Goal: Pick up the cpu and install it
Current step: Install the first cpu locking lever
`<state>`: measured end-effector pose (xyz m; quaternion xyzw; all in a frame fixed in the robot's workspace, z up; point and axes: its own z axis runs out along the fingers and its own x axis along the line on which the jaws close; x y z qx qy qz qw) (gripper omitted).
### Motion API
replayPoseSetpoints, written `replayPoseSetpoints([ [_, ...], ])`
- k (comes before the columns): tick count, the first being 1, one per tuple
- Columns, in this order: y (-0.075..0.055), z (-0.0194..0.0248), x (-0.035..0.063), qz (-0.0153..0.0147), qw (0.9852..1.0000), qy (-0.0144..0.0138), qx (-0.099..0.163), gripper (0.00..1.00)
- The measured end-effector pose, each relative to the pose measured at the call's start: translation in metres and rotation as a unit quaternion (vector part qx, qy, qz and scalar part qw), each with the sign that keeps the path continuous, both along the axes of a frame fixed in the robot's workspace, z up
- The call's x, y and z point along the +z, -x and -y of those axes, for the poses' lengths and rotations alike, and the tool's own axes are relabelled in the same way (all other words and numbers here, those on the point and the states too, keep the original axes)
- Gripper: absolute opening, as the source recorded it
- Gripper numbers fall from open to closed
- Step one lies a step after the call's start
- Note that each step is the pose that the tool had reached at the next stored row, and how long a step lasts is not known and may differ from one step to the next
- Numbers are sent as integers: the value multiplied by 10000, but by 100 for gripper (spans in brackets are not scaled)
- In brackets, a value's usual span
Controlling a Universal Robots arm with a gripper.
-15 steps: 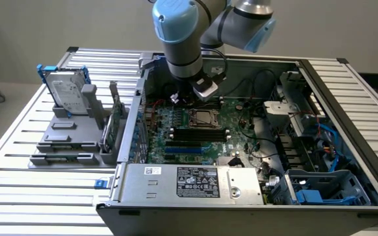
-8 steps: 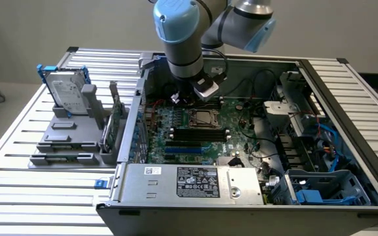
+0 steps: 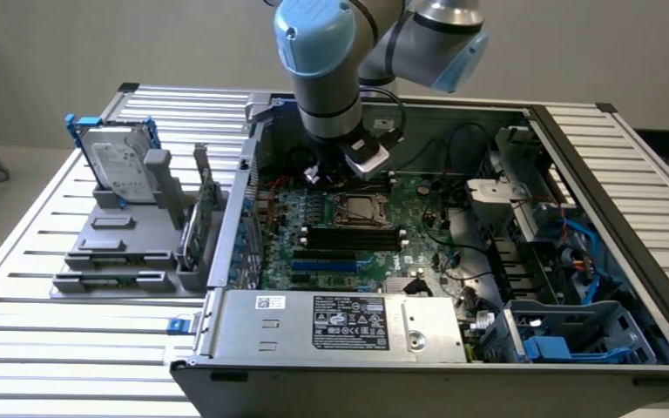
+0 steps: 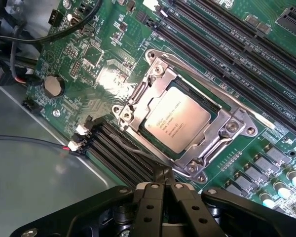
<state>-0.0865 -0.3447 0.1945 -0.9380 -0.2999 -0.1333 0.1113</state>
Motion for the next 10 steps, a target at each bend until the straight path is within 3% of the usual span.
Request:
replayPoseSetpoints([
  [10, -39, 0, -9, 0, 10000, 6, 0, 11],
])
